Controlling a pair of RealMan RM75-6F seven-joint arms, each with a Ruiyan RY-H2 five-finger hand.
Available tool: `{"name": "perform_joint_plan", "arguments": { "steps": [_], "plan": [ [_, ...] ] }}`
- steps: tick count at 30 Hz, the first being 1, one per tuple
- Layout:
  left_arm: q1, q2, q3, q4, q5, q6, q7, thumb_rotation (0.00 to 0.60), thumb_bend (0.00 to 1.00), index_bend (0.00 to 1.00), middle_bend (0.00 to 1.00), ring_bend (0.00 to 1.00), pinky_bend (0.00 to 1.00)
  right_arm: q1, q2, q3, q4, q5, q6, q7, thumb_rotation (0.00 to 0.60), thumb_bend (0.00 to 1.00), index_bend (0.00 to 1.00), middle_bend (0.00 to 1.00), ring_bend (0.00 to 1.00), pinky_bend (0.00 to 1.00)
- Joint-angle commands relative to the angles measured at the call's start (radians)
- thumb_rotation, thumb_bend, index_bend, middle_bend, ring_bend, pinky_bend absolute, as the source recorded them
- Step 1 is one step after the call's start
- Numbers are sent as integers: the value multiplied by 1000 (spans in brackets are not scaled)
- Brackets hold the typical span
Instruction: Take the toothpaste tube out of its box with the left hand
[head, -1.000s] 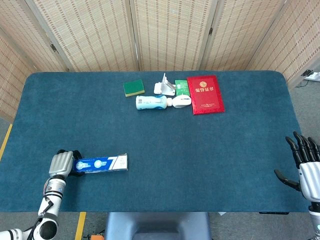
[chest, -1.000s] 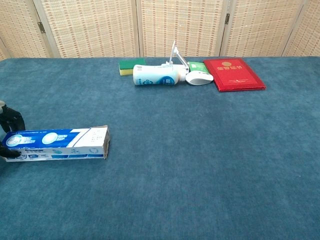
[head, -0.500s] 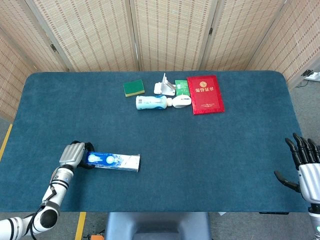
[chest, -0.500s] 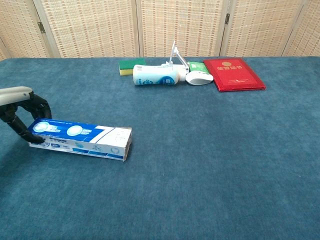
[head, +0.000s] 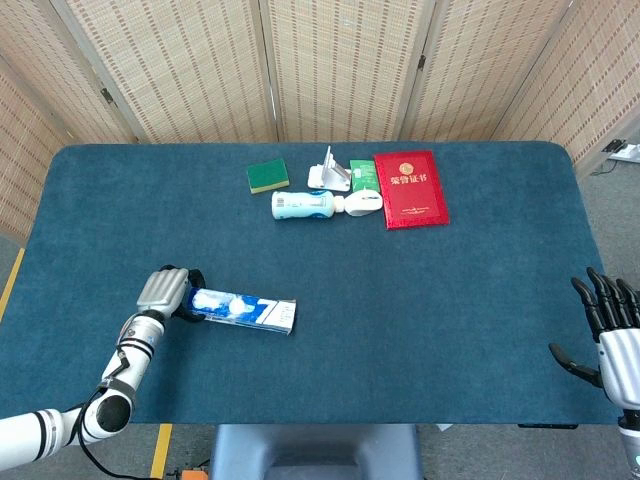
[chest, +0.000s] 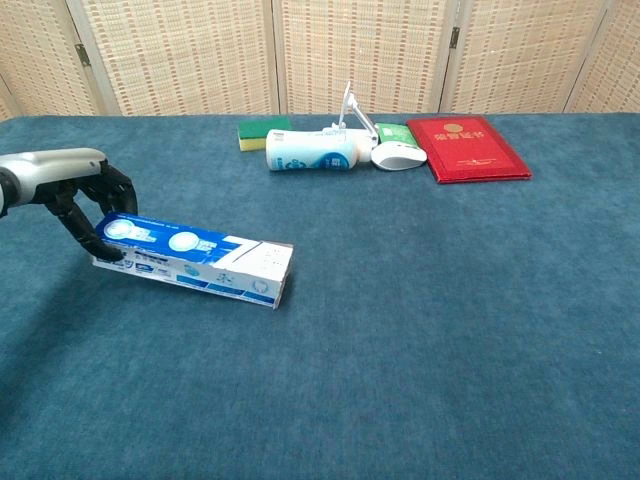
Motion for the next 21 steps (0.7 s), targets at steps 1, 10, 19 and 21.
{"name": "perform_joint_plan", "arguments": {
  "steps": [1, 10, 19, 21],
  "plan": [
    [-55, 3, 34, -23, -46, 85, 151, 600, 387, 476, 509, 339, 183, 0, 0, -1, 1, -1, 0, 1, 600, 246, 0, 0, 0, 0],
    [-95, 19, 112, -19, 72, 258, 365, 600, 386, 461, 510, 337, 182, 1, 0, -2, -4, 4, -9, -10, 600, 245, 0, 0, 0, 0],
    [-138, 96, 89, -65, 175, 284, 445, 600, 386, 476, 510, 336, 155, 5, -5, -4, -8, 3, -21, -33, 600, 246, 0, 0, 0, 0],
    [-158, 99, 81, -79, 172, 293, 495, 600, 386, 476, 510, 337, 152, 7, -5, -5, -10, 2, -25, -36, 600, 246, 0, 0, 0, 0]
  ]
}}
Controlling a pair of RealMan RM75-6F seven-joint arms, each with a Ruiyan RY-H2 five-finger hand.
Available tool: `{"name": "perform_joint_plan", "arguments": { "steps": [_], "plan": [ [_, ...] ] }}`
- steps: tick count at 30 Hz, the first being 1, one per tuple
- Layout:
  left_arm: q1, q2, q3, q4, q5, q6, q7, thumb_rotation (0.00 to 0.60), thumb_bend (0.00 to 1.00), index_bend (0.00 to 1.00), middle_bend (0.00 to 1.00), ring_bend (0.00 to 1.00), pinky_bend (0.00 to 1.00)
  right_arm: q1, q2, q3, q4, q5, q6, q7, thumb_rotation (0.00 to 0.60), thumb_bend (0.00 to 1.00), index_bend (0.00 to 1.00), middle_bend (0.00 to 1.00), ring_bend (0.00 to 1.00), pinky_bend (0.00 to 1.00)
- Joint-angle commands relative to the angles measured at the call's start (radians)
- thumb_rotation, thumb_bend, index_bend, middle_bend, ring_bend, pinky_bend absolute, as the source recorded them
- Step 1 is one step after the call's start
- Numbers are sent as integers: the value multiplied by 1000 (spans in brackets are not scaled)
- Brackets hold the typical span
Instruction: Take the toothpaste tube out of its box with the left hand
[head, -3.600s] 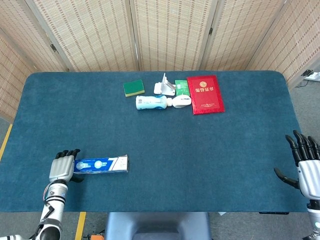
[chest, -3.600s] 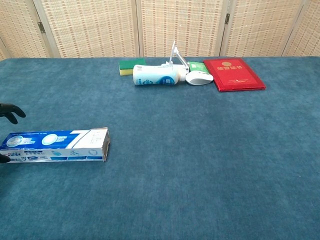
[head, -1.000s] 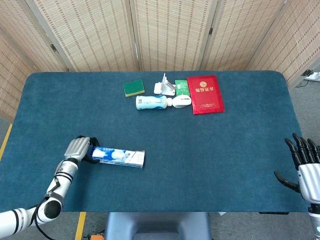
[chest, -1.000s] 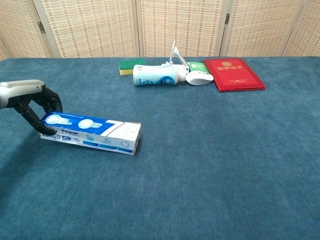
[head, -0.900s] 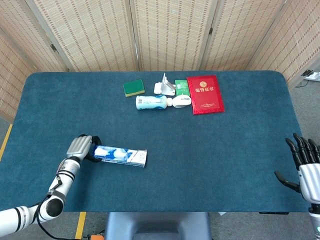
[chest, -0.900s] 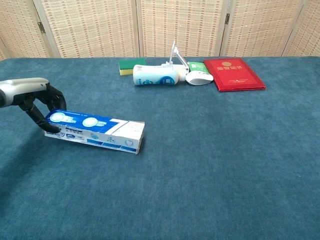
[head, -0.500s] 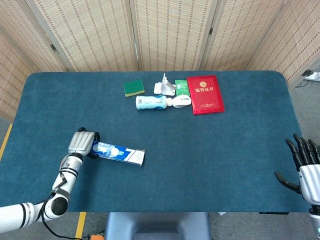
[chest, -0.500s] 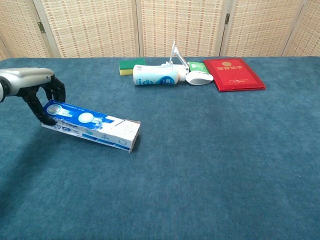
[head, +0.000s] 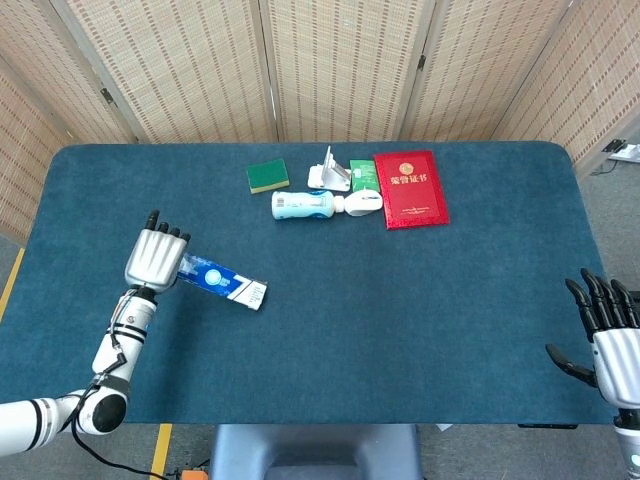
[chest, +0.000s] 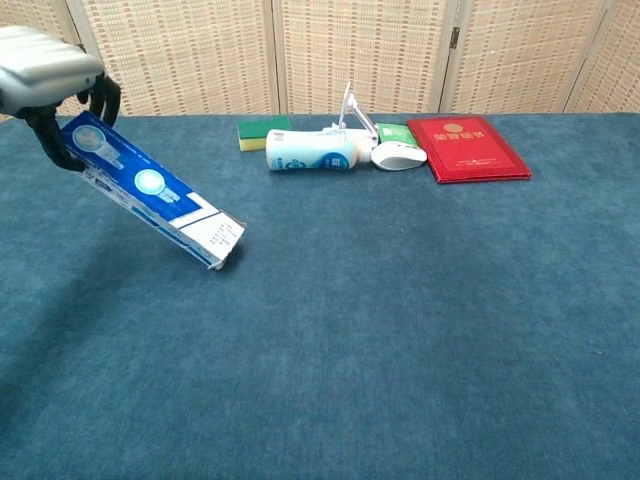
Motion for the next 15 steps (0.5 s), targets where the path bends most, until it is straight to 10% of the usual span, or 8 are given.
{"name": "perform_joint_plan", "arguments": {
  "steps": [1, 15],
  "plan": [
    [-46, 15, -17, -33, 0, 27, 113, 600, 386, 476, 510, 337, 151, 2, 0, -1, -2, -1, -2, -2, 600, 246, 0, 0, 0, 0],
    [-117, 61, 53, -41, 71, 151, 501, 600, 385, 466, 510, 334, 163, -3, 1, -8, 2, -17, 9, 3, 600, 246, 0, 0, 0, 0]
  ]
}}
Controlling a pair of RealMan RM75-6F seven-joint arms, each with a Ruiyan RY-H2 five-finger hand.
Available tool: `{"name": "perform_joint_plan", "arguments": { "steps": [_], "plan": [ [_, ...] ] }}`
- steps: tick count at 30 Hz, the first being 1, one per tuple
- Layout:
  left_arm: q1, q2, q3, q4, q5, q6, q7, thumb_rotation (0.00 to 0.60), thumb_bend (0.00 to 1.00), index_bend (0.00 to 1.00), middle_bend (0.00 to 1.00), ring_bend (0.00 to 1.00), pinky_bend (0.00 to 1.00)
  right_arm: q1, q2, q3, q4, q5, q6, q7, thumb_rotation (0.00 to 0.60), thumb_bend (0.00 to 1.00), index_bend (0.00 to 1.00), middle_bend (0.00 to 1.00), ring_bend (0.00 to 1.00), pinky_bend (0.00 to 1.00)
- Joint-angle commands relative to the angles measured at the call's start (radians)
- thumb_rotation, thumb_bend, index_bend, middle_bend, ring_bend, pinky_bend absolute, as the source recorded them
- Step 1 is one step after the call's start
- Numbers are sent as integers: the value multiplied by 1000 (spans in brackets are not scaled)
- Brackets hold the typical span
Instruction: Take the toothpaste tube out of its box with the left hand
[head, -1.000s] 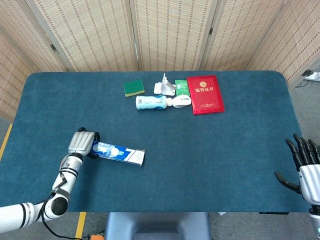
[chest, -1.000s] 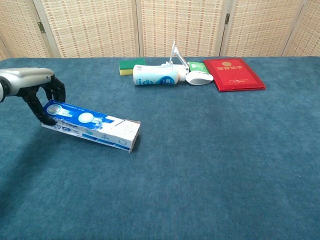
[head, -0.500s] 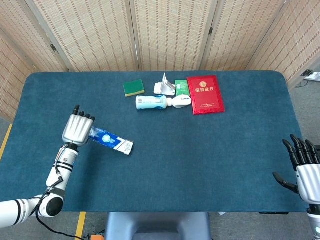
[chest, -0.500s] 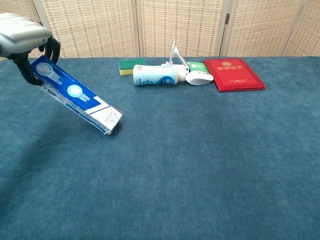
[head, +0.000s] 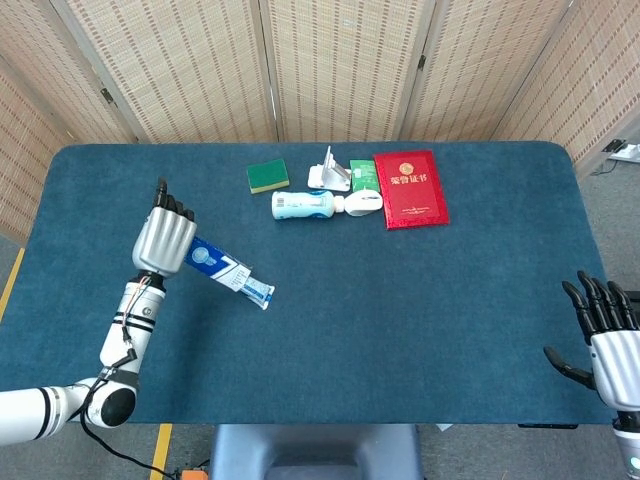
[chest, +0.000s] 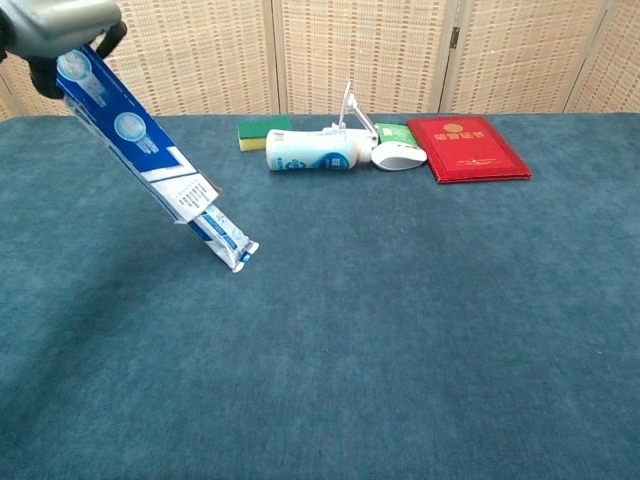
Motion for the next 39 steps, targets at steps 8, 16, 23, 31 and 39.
{"name": "perform_joint_plan", "arguments": {
  "steps": [8, 16, 23, 31, 39],
  "plan": [
    [-13, 138, 49, -90, 162, 36, 79, 600, 385, 460, 510, 327, 168, 4, -6, -4, -4, -3, -11, -23, 600, 246, 0, 0, 0, 0],
    [-15, 327, 43, -141, 316, -51, -66, 600, 385, 462, 510, 325, 185, 2, -12, -10, -9, -10, -10, -41, 600, 246, 0, 0, 0, 0],
    [18, 423, 41, -56, 482, -92, -292, 600, 384, 462, 510, 322, 193, 1, -17, -12, -11, -10, -11, -59, 600, 246, 0, 0, 0, 0],
    [97, 378, -28, -85, 446, 1, -384, 600, 384, 462, 510, 321, 205, 3, -26, -12, -18, -4, -23, -90, 600, 246, 0, 0, 0, 0],
    [171, 175, -151, -170, 212, 69, -659, 600, 386, 480, 510, 319, 189, -4, -25, -7, -21, 6, -12, -82, 600, 246, 0, 0, 0, 0]
  ]
}}
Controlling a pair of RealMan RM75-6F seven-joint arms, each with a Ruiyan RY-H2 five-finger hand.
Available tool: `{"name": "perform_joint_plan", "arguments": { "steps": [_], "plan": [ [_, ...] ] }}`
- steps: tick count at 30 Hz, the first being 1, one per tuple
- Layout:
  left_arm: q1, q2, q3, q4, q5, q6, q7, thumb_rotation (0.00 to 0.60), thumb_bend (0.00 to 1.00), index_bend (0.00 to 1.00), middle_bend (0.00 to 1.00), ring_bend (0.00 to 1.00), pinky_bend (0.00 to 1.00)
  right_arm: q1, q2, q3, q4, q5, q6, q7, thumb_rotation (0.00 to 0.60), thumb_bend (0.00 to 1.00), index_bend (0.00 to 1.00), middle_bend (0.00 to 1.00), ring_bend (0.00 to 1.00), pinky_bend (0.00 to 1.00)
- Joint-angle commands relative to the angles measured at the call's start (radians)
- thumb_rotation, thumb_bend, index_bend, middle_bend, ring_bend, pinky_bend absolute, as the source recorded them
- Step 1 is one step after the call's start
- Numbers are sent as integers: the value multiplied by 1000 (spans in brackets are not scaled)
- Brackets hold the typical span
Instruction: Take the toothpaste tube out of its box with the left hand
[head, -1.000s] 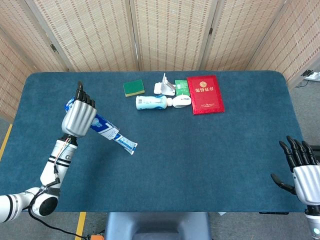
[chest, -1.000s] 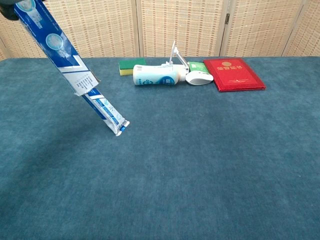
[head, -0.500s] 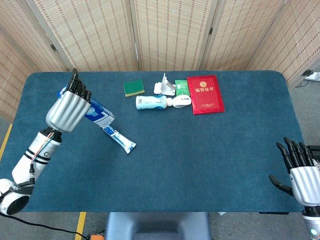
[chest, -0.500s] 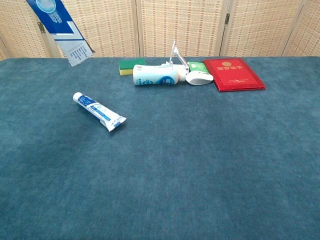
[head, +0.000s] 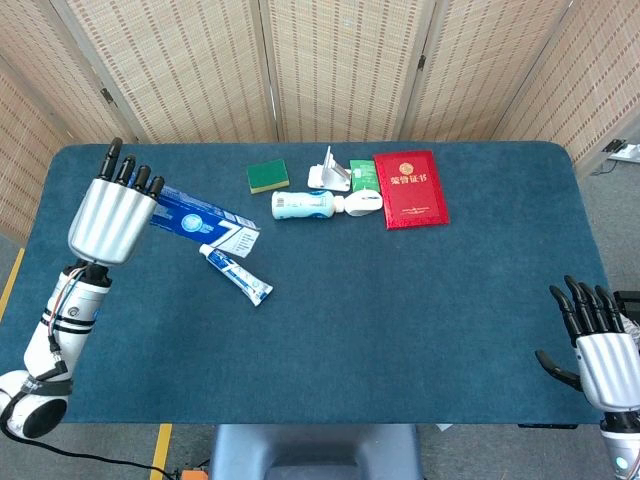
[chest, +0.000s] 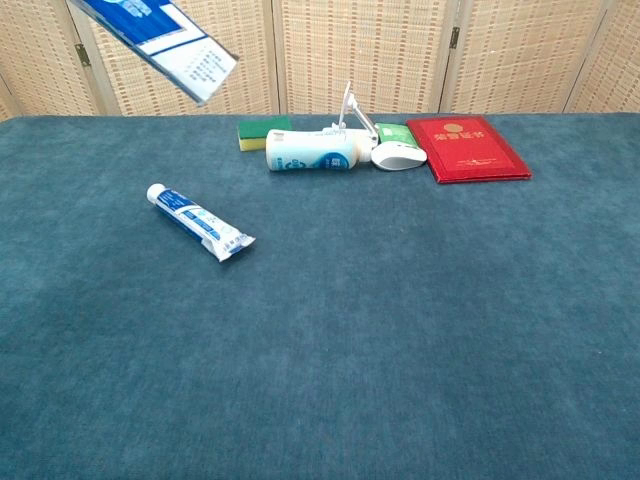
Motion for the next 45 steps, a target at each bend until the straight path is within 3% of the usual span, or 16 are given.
{"name": "perform_joint_plan", "arguments": {
  "steps": [1, 6, 16, 19, 25, 28, 38, 45],
  "plan": [
    [56, -137, -78, -36, -158, 23, -197, 600, 387, 481, 510, 319, 187, -6, 3, 1, 0, -2, 12, 9, 600, 246, 0, 0, 0, 0],
    [101, -217, -100, 6, -267, -51, -411, 600, 386, 476, 510, 311, 170, -10, 2, -1, 5, -10, 22, 13, 600, 245, 0, 0, 0, 0],
    [163, -383, -33, 281, -190, -110, -597, 600, 381, 422, 491, 263, 150, -8, -1, -1, 2, -8, 14, 3, 600, 246, 0, 0, 0, 0],
    [181, -415, -25, 339, -190, -123, -623, 600, 318, 372, 445, 220, 119, -11, 0, 1, 3, -6, 20, 10, 600, 246, 0, 0, 0, 0],
    [195, -422, -34, 333, -286, -191, -598, 600, 158, 125, 171, 24, 20, -8, -1, 1, 5, -6, 14, 5, 600, 245, 0, 0, 0, 0],
    [189, -412, -26, 323, -309, -210, -538, 595, 138, 71, 103, 0, 0, -9, -2, 0, 4, -9, 16, 3, 600, 245, 0, 0, 0, 0],
    [202, -318, 25, 165, -318, -182, -348, 581, 134, 47, 49, 0, 0, -9, -3, 0, 4, -9, 14, 1, 600, 246, 0, 0, 0, 0],
    [333, -246, 150, 58, -97, -3, -351, 587, 135, 44, 49, 0, 0, -9, -3, 3, 4, 1, 9, -2, 600, 246, 0, 0, 0, 0]
  ]
}}
